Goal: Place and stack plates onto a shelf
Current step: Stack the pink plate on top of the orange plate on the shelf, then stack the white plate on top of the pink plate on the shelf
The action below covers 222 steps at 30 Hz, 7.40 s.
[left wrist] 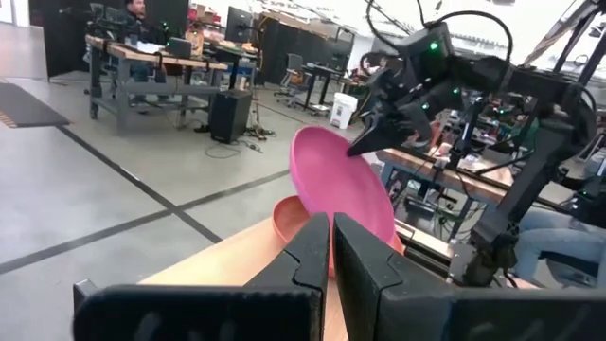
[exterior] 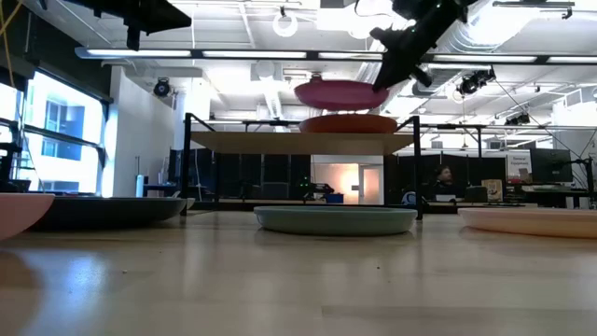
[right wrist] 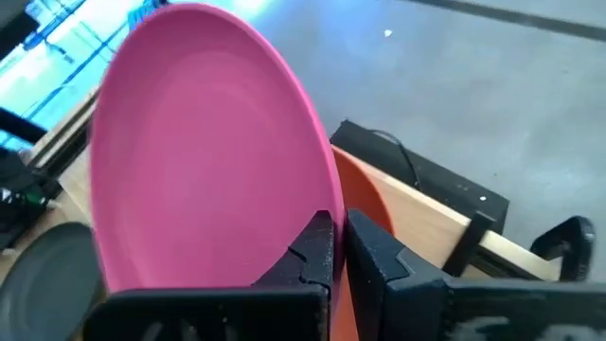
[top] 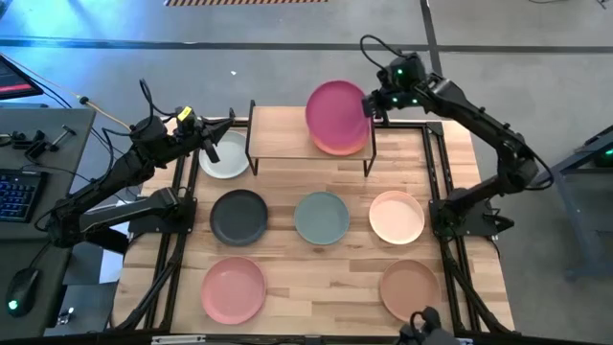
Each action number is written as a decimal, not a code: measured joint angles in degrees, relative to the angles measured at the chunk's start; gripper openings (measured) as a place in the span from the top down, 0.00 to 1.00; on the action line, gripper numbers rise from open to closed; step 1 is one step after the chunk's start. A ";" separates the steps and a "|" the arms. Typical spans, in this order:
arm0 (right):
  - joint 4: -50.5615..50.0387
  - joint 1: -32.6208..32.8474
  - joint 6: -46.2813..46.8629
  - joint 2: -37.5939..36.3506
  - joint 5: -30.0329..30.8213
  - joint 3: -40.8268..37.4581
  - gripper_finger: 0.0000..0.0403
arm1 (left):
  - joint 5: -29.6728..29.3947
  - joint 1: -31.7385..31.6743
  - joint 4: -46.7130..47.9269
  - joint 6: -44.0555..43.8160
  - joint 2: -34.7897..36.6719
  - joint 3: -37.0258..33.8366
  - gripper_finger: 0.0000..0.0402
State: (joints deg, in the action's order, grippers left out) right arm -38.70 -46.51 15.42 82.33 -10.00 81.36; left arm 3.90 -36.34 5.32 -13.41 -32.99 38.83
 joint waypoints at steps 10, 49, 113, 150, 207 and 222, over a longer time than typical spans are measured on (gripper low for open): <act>-2.24 -0.01 -3.05 1.72 0.02 0.00 1.00 | 0.00 -0.02 0.00 0.00 -0.01 0.00 0.98; -2.17 0.04 -15.07 3.69 5.80 0.00 0.94 | 0.48 0.00 -0.42 -0.01 -0.02 0.00 0.98; -0.15 6.44 -14.38 -2.96 5.29 0.00 0.79 | -4.60 -5.31 55.03 11.08 -14.29 19.06 0.98; -2.91 6.44 -16.81 -2.91 5.33 0.00 0.79 | -4.85 -5.25 51.18 11.68 -28.21 4.04 0.73; -6.34 6.44 -16.92 -2.89 5.31 0.00 0.79 | -6.11 -0.94 48.80 3.15 -46.27 4.09 0.73; -6.54 6.44 -16.94 -2.89 5.31 0.00 0.79 | -6.59 -0.71 56.41 -12.70 -41.16 3.96 0.73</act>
State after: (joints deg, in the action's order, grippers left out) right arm -45.24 -40.07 -1.52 79.44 -4.69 81.36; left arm -2.69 -37.05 61.73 -26.11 -74.16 42.78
